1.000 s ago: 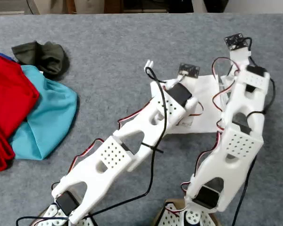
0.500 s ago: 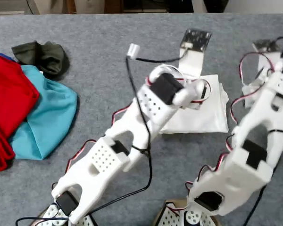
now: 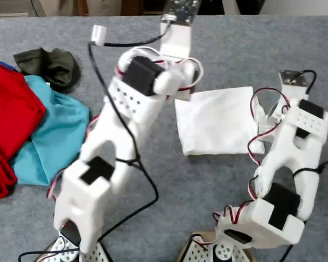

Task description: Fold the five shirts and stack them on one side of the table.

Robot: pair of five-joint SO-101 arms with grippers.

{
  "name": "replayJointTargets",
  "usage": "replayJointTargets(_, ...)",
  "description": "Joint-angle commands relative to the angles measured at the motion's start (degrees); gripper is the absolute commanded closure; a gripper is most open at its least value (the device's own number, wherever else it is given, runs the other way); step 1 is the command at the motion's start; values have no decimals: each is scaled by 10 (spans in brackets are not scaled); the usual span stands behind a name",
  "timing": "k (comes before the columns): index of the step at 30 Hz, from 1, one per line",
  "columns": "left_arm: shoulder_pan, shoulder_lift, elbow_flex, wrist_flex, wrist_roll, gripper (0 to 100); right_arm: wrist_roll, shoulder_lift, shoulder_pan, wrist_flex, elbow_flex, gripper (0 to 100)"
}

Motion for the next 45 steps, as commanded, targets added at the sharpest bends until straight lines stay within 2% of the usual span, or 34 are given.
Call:
replayJointTargets(1,-29,-93,98,5,-25,982,-55,17,-24,-11,1,746)
replayJointTargets(6,-77,-155,210,4,-29,982,-67,87,-59,-36,-17,758)
replayJointTargets(11,-120,-197,276,4,-29,982,-135,167,-65,-45,-84,757)
replayJointTargets(18,-151,-228,331,4,-30,982,-135,247,-66,-17,-148,765)
replayJointTargets(20,-154,-231,338,4,-30,982,-135,250,-66,2,-160,813)
replayJointTargets(24,-155,-231,346,4,-30,982,-132,260,-66,8,-164,997)
replayJointTargets(34,-214,-250,346,4,-30,982,-129,259,-61,28,-188,997)
replayJointTargets(39,-265,-252,348,4,-30,982,-126,263,-50,31,-306,997)
replayJointTargets(45,-333,-254,401,4,-30,982,-78,264,-3,-18,-444,997)
